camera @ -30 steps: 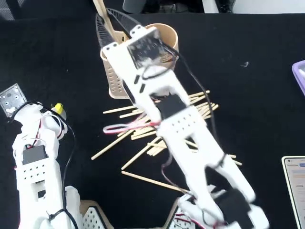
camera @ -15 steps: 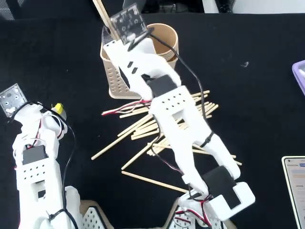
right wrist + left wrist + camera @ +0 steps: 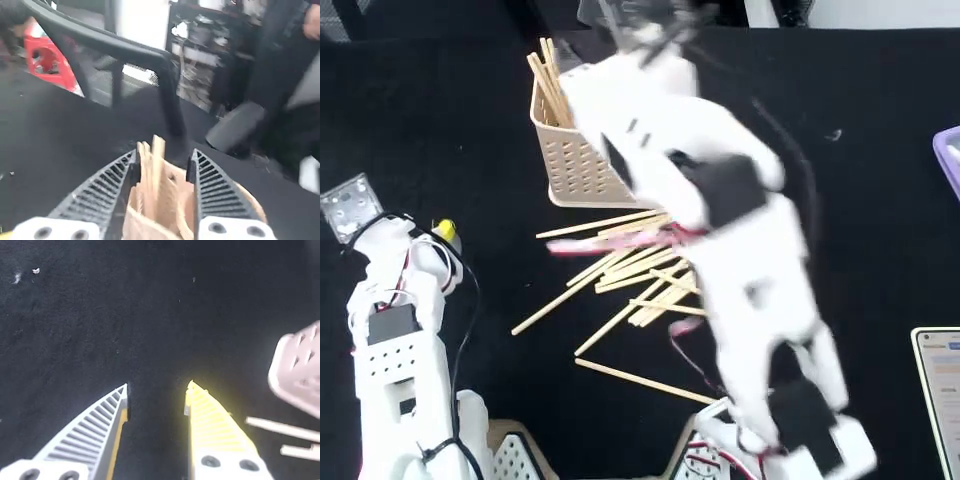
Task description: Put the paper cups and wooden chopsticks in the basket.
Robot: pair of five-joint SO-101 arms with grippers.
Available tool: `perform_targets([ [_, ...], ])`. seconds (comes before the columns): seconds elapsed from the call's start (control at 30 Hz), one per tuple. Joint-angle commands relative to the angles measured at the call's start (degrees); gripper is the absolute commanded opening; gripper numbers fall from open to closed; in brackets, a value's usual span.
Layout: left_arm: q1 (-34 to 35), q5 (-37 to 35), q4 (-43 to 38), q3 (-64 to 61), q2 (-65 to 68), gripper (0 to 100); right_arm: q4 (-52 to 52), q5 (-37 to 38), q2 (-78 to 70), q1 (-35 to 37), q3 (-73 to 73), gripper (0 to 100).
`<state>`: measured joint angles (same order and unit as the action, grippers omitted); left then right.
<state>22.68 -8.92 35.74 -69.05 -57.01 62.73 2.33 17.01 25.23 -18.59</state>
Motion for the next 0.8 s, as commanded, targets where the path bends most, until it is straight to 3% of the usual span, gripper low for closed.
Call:
perform_targets([
  [0.0, -3.5, 7.1, 9.9, 9.2, -0.5, 19, 12.5, -0.4, 8.1, -8.7, -2.5, 16.2],
  [0.2, -21.6, 29.0, 32.2, 17.6, -0.4, 19, 22.5, -0.3, 13.0, -33.2, 12.2, 16.2],
  [0.33, -36.2, 39.9, 41.0, 15.6, -0.4, 19, 21.7, 8.0, 13.3, -39.3, 28.4, 16.2],
  [0.53, -51.8, 40.8, 42.5, 10.2, -0.3, 28, 9.9, 11.3, 13.6, -44.1, 50.2, 16.2],
  [0.77, -60.3, 37.6, 37.4, 9.1, 7.6, 28, -2.5, 14.7, 13.6, -49.4, 68.0, 16.2],
])
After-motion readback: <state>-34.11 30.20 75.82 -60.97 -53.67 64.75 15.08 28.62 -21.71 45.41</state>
